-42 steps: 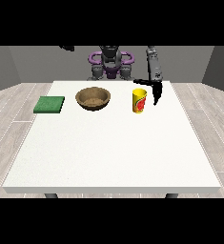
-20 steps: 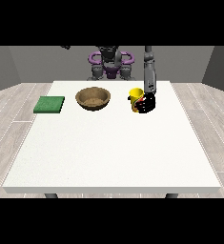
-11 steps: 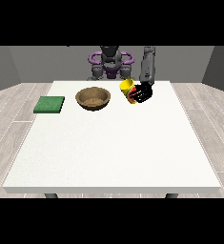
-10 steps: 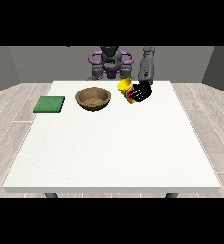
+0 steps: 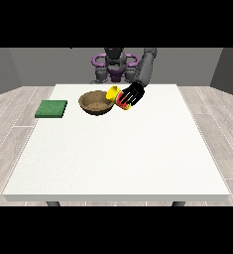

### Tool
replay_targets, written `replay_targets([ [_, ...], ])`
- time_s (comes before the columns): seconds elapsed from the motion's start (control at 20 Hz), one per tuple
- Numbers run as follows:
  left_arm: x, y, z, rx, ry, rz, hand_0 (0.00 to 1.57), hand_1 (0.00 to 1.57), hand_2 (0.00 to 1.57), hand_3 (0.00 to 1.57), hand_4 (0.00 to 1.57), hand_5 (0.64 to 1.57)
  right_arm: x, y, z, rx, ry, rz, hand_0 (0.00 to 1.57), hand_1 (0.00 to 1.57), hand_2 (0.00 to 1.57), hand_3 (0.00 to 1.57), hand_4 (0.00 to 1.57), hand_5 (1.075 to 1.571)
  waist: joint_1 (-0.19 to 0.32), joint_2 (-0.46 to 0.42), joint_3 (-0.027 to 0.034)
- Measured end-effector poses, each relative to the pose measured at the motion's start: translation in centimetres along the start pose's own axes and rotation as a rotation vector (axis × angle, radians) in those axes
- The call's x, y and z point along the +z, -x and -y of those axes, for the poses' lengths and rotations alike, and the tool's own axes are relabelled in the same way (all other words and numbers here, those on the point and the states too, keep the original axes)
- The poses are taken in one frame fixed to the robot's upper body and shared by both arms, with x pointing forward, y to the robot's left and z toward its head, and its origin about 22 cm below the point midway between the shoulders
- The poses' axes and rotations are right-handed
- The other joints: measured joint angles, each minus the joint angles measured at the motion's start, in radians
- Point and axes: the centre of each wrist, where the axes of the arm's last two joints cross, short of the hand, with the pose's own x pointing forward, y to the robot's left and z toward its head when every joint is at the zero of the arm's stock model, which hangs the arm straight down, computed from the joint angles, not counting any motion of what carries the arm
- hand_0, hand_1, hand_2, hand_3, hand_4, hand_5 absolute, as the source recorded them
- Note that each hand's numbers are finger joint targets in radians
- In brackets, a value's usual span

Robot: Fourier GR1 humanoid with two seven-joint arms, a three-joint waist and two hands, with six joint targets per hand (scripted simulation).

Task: Pick the cup and pour the ball into the bowl, then pick the bowl and place it on the pad

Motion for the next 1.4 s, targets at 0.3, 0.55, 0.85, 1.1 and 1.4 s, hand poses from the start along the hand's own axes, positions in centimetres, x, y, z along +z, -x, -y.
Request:
replay_targets([
  [0.3, -1.6, -1.7, 0.6, -0.227, -0.032, 0.036, 1.38, 1.38, 1.57, 1.57, 0.85, 1.559, -1.1, 0.2, -0.5, -0.006, -0.008, -0.007, 0.0, 0.0, 0.0, 0.0, 0.34, 1.565, -0.005, 0.007, 0.0003],
  [0.55, -2.4, -2.8, 1.3, -0.458, -0.009, 0.121, 1.36, 1.36, 1.52, 1.57, 0.89, 1.524, -1.7, 1.4, -0.6, -0.01, -0.007, -0.04, 0.0, 0.0, 0.0, 0.0, 0.37, 1.565, -0.006, -0.026, 0.0017],
  [0.85, -0.5, -4.7, 4.8, -0.693, 0.126, 0.256, 1.45, 1.45, 1.57, 1.57, 0.94, 1.49, -1.6, 3.5, -0.5, -0.023, 0.003, -0.101, 0.0, 0.0, 0.0, 0.0, 0.38, 1.565, 0.005, -0.09, 0.0019],
  [1.1, -0.8, -7.2, 6.2, -0.945, 0.213, 0.422, 1.51, 1.51, 1.57, 1.57, 1.06, 1.501, -1.4, 5.5, -0.2, -0.025, 0.042, -0.172, 0.0, 0.0, 0.0, 0.0, 0.38, 1.566, 0.046, -0.16, 0.0025],
  [1.4, 0.7, -10.8, 8.7, -1.127, 0.262, 0.533, 1.5, 1.5, 1.57, 1.57, 1.05, 1.511, -0.7, 7.9, 0.7, -0.037, 0.073, -0.215, 0.0, 0.0, 0.0, 0.0, 0.39, 1.566, 0.07, -0.208, 0.0011],
])
